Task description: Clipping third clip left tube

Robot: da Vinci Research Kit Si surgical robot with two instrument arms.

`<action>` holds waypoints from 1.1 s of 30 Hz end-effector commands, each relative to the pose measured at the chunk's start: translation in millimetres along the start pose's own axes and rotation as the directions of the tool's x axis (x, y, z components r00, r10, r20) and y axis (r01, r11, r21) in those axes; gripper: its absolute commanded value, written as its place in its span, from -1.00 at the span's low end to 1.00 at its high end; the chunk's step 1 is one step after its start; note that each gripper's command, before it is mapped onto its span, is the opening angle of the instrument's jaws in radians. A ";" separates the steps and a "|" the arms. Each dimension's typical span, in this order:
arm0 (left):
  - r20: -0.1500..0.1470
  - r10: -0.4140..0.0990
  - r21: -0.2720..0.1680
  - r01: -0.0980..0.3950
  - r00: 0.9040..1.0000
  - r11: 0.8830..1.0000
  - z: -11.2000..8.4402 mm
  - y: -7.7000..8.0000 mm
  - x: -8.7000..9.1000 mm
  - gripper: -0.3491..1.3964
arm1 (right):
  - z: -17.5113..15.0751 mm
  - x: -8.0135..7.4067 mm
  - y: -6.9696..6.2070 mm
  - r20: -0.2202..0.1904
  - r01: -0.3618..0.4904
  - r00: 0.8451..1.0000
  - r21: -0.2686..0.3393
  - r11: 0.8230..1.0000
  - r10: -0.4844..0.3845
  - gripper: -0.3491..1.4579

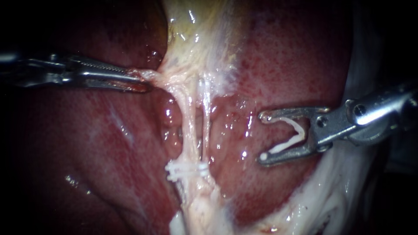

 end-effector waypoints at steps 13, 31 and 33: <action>-0.031 -0.003 0.019 0.004 1.000 1.000 -6.5 0.8 4.4 -1.00 | 0.8 0.5 0.1 -0.005 -0.002 1.000 -0.008 1.000 0.002 -0.06; -0.031 0.003 0.022 -0.002 1.000 1.000 -6.2 1.0 4.3 -1.00 | 11.8 3.6 1.3 -0.164 -0.239 0.953 0.120 0.964 0.257 -0.06; -0.031 0.003 0.022 -0.002 1.000 1.000 -6.2 1.0 4.3 -1.00 | 12.7 3.7 1.6 -0.179 -0.265 0.941 0.139 0.954 0.288 -0.06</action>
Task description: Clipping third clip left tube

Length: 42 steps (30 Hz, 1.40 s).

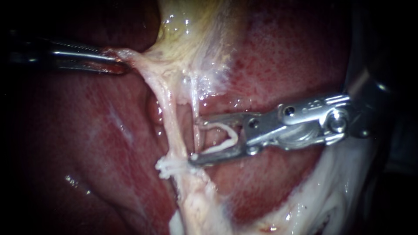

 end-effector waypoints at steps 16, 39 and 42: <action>0.000 0.002 0.001 -0.002 1.000 1.000 0.2 -0.2 -0.3 -1.00 | 2.0 -3.0 3.3 -0.013 -0.113 0.993 0.038 0.993 0.113 -0.07; 0.000 0.002 0.002 -0.002 1.000 1.000 0.3 -0.2 -0.3 -1.00 | 6.6 0.9 3.0 -0.167 -0.187 0.961 0.201 0.962 0.222 -0.08; 0.000 0.002 0.002 -0.002 1.000 1.000 0.3 -0.2 -0.3 -1.00 | 5.5 2.8 2.5 -0.182 -0.194 0.955 0.212 0.958 0.234 -0.10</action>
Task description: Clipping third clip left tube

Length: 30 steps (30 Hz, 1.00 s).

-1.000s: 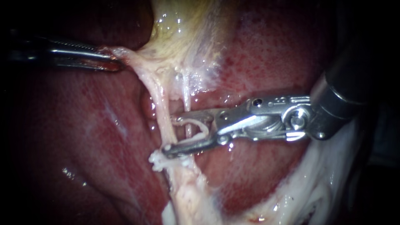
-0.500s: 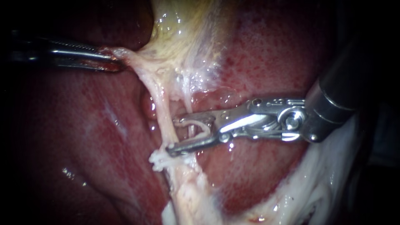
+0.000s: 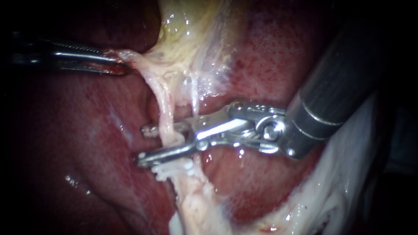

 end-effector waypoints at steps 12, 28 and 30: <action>0.000 0.000 0.000 0.000 1.000 1.000 0.1 0.0 0.0 -1.00 | -1.6 2.9 -2.6 -0.007 -0.024 1.000 0.006 1.000 0.024 -0.41; 0.000 0.000 0.001 0.000 1.000 1.000 0.2 0.0 -0.1 -1.00 | -2.6 2.3 -2.8 -0.006 -0.145 0.989 0.009 0.989 0.145 -1.00; 0.000 0.000 0.002 0.000 1.000 1.000 0.2 0.0 -0.1 -1.00 | -2.6 2.2 -2.8 -0.003 -0.144 0.989 0.015 0.989 0.145 -1.00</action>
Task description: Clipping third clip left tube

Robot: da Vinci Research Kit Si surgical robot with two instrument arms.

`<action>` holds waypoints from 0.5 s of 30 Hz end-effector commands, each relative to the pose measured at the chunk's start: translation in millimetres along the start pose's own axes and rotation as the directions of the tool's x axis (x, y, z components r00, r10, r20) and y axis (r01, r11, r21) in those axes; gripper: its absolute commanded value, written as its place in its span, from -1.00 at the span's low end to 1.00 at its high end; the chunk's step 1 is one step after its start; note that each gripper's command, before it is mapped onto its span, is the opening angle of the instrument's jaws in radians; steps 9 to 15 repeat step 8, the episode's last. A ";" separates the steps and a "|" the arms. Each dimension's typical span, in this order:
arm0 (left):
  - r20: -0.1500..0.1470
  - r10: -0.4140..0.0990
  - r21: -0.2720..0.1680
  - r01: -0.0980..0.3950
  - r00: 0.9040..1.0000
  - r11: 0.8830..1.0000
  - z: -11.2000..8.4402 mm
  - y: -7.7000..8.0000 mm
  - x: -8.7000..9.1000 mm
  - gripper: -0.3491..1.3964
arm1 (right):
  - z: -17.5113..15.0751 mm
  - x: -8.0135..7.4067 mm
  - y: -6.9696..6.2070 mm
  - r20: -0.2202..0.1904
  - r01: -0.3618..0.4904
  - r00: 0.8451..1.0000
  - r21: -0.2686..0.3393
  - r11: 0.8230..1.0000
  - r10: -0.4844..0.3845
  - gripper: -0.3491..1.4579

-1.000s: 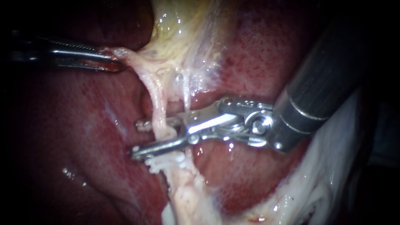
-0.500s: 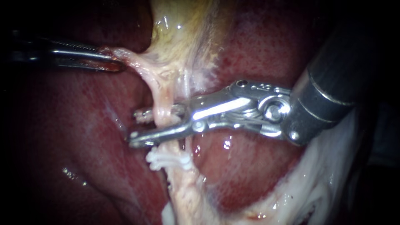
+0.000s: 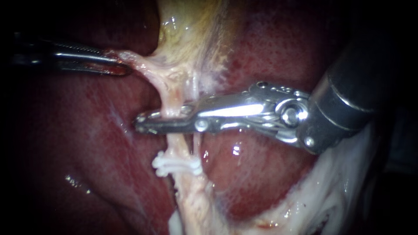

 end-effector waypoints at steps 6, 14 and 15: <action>0.000 0.000 0.000 0.000 1.000 1.000 0.1 -0.1 0.0 -1.00 | 0.1 -0.4 0.3 0.006 -0.010 1.000 0.009 1.000 0.010 -1.00; 0.000 0.000 0.000 0.000 1.000 1.000 0.2 -0.2 0.0 -1.00 | 0.3 -0.5 0.6 0.019 -0.009 1.000 0.030 1.000 0.009 -1.00; 0.000 0.000 0.000 0.000 1.000 1.000 0.2 -0.2 0.0 -1.00 | 0.3 -0.5 0.6 0.019 -0.009 1.000 0.030 1.000 0.009 -1.00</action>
